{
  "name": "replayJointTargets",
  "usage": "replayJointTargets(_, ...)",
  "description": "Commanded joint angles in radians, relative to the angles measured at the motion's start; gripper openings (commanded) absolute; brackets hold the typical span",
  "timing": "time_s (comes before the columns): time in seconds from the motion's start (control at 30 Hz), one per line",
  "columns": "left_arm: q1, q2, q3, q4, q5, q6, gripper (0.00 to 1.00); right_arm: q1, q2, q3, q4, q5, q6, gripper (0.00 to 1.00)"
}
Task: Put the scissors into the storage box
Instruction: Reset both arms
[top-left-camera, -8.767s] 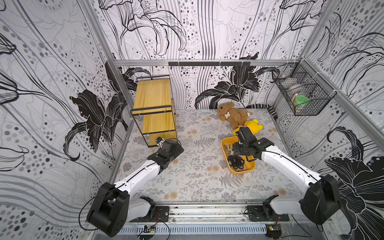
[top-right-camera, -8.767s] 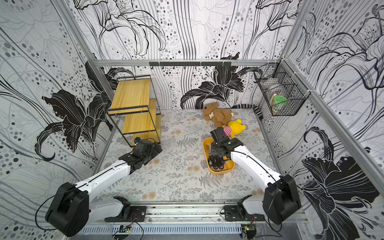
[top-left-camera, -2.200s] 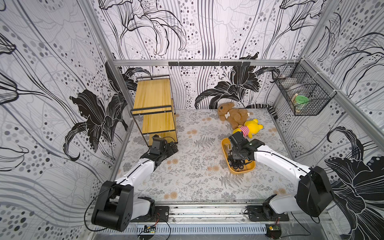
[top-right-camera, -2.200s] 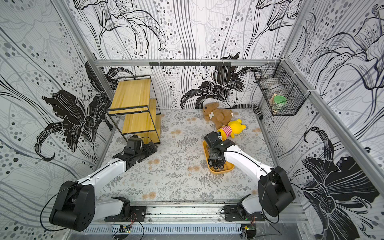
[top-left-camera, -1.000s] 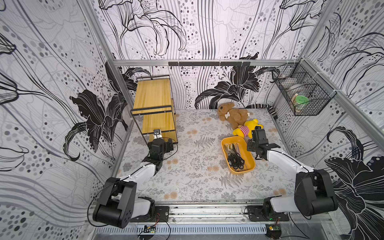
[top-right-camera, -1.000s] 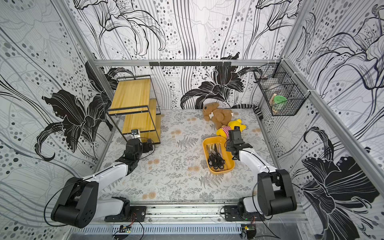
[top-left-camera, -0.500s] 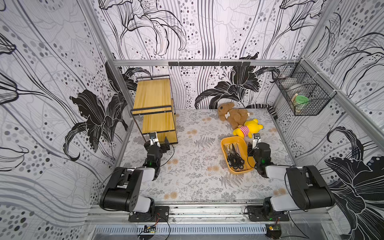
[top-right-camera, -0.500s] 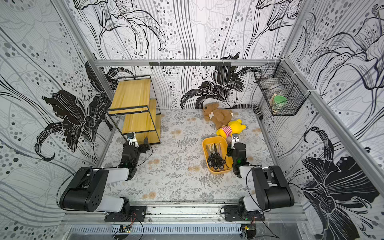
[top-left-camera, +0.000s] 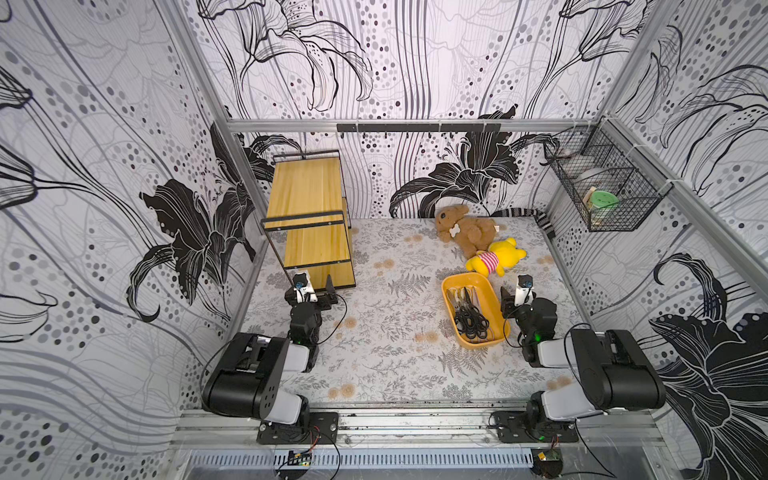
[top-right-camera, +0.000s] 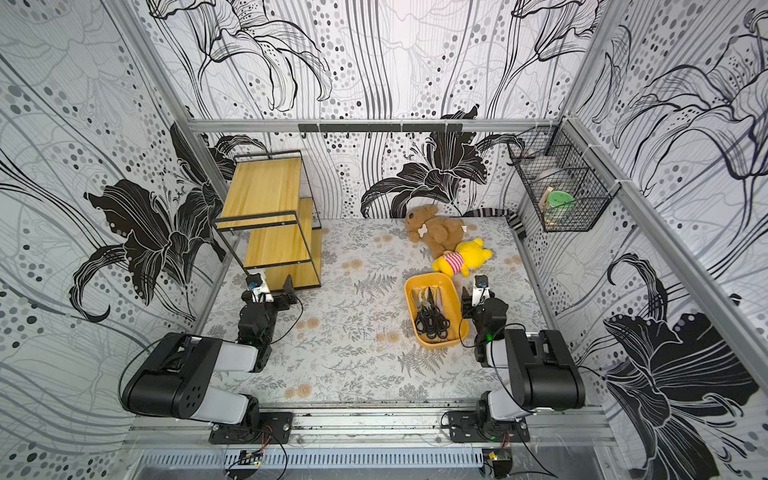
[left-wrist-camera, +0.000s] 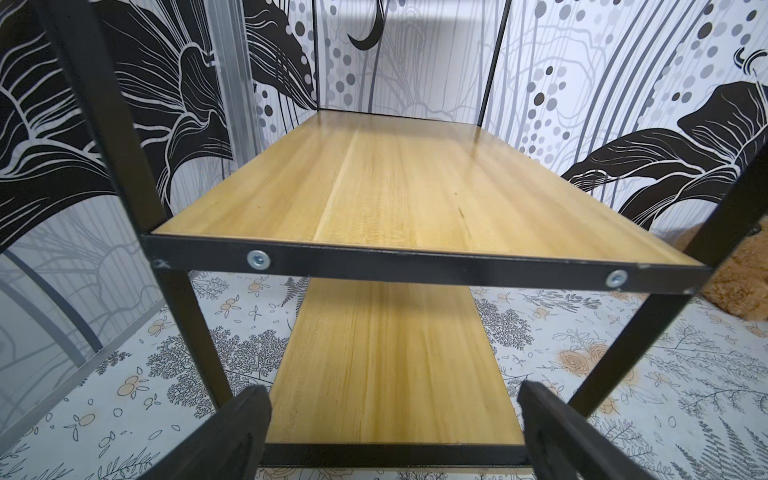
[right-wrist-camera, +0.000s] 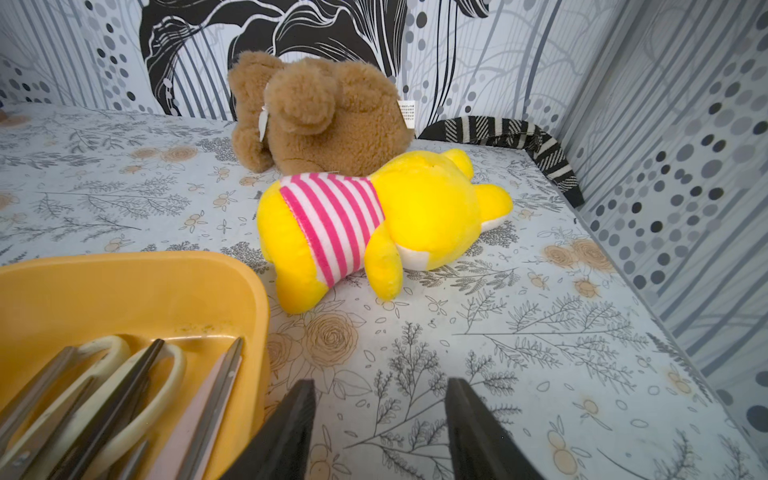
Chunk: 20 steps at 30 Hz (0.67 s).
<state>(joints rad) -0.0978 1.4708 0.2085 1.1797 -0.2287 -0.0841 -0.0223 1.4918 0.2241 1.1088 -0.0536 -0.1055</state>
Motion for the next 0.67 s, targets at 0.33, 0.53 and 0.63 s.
replayJointTargets(0.33,0.004,0.005,-0.004,0.057,0.008,0.000,0.98,-0.006,0.007,0.012,0.053,-0.009,0.033,0.95)
replayJointTargets(0.53,0.012,0.006,0.003,0.044,0.025,-0.005,0.98,-0.007,0.010,0.015,0.050,-0.012,0.031,0.95)
replayJointTargets(0.63,0.024,0.005,0.006,0.036,0.047,-0.008,0.98,-0.007,0.008,0.012,0.056,-0.009,0.032,0.95)
